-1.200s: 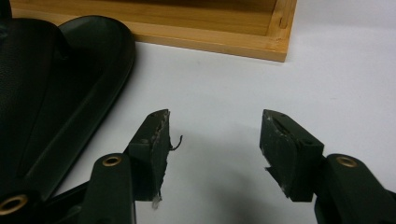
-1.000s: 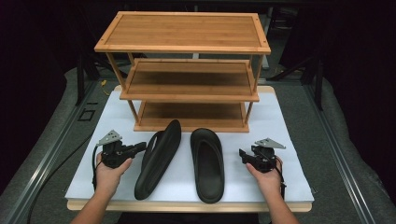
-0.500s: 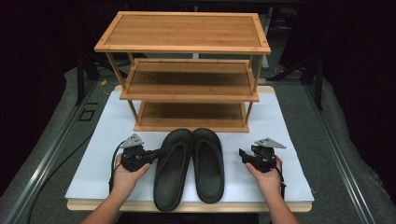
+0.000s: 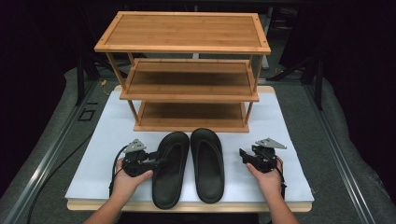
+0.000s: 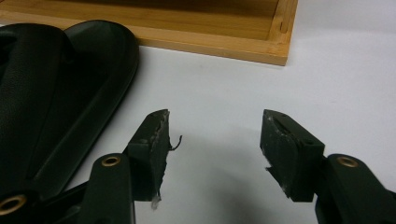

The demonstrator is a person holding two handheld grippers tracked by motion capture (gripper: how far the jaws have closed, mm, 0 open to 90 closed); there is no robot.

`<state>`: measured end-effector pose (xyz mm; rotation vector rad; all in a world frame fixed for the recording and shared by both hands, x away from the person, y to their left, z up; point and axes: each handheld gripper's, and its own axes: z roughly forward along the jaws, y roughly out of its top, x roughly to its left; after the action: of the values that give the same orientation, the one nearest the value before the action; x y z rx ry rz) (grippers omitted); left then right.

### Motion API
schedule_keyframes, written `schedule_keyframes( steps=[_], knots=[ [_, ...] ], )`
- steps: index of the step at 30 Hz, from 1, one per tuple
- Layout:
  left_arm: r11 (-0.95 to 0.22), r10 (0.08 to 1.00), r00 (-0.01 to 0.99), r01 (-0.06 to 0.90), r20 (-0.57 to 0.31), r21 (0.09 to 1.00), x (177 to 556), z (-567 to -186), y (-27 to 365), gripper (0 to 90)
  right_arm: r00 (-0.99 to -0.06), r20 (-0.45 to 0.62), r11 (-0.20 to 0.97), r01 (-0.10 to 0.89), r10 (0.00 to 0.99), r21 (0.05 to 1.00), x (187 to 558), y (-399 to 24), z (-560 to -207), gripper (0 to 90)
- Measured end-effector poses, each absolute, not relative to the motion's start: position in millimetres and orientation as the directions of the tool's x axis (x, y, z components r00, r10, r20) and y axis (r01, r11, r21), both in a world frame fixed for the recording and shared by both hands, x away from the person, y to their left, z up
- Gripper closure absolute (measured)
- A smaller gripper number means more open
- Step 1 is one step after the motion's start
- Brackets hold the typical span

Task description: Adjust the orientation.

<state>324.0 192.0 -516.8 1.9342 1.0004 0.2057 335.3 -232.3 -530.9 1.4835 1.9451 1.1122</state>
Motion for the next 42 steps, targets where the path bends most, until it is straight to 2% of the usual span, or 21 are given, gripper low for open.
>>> schedule_keyframes(
  steps=[9, 13, 19, 31, 42],
  knots=[
    [-0.289, 0.703, 0.669, 0.579, -0.241, 0.762, 324, -521, 192, 59.9, -0.323, 0.113, 0.102, 0.580, 0.940, 0.808, 335, -232, -531, 42.1],
    [-0.275, 0.697, 0.660, 0.606, -0.279, 0.747, 321, -524, 195, 59.8, -0.323, 0.115, 0.101, 0.580, 0.939, 0.809, 334, -232, -531, 41.9],
    [-0.265, 0.702, 0.655, 0.604, -0.279, 0.752, 313, -527, 198, 62.3, -0.320, 0.120, 0.096, 0.583, 0.940, 0.807, 334, -232, -531, 41.9],
    [-0.230, 0.714, 0.630, 0.623, -0.305, 0.748, 318, -526, 204, 68.3, -0.325, 0.128, 0.092, 0.584, 0.937, 0.807, 335, -232, -531, 41.9],
    [-0.208, 0.724, 0.618, 0.619, -0.306, 0.757, 318, -523, 208, 69.6, -0.326, 0.128, 0.094, 0.586, 0.937, 0.805, 335, -232, -532, 42.0]
  ],
)
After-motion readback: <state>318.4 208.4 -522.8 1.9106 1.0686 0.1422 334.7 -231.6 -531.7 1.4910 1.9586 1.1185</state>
